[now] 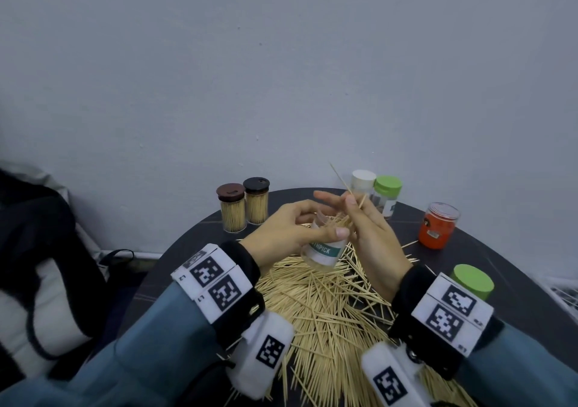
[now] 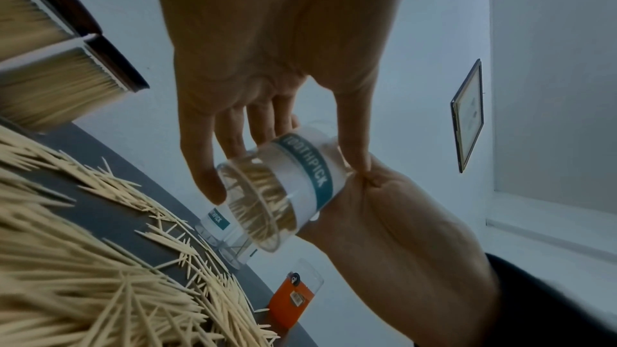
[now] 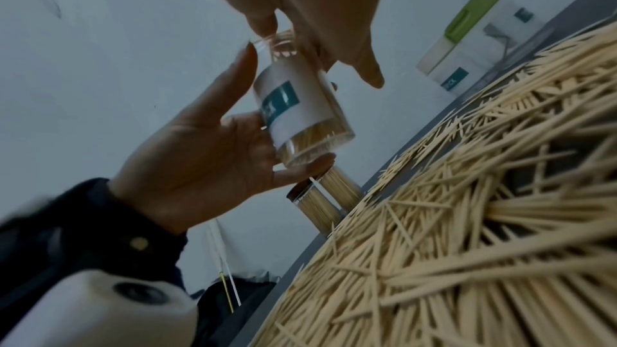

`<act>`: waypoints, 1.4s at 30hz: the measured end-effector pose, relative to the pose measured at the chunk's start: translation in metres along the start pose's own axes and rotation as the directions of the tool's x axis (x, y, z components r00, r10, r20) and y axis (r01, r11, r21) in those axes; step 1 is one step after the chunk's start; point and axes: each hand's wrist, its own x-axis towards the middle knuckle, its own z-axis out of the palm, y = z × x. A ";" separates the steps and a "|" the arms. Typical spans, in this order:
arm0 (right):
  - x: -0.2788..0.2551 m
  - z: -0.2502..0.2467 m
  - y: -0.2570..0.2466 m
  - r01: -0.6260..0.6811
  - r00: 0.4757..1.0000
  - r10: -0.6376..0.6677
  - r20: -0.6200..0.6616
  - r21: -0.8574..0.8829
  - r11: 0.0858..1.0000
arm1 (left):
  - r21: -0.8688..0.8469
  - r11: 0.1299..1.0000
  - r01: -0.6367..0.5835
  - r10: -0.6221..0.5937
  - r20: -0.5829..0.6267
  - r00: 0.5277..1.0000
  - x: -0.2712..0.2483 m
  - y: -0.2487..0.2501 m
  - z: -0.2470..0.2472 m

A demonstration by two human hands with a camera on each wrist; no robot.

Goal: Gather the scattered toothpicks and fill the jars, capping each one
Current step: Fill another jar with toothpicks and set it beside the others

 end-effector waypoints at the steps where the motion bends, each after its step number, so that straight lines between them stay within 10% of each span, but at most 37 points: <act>1: 0.001 -0.001 0.001 0.000 1.000 0.000 -0.013 -0.011 1.000 | 0.008 1.000 0.003 -0.003 0.001 1.000 0.000 0.000 0.000; 26: 0.013 -0.023 -0.013 0.266 0.934 -0.346 -0.088 -0.476 0.838 | 0.047 0.999 0.018 -0.016 -0.045 0.999 0.001 -0.002 -0.002; 42: 0.011 -0.023 -0.011 0.164 0.977 -0.213 0.010 -0.674 0.720 | 0.173 0.983 -0.055 0.083 -0.161 0.983 0.003 -0.006 -0.004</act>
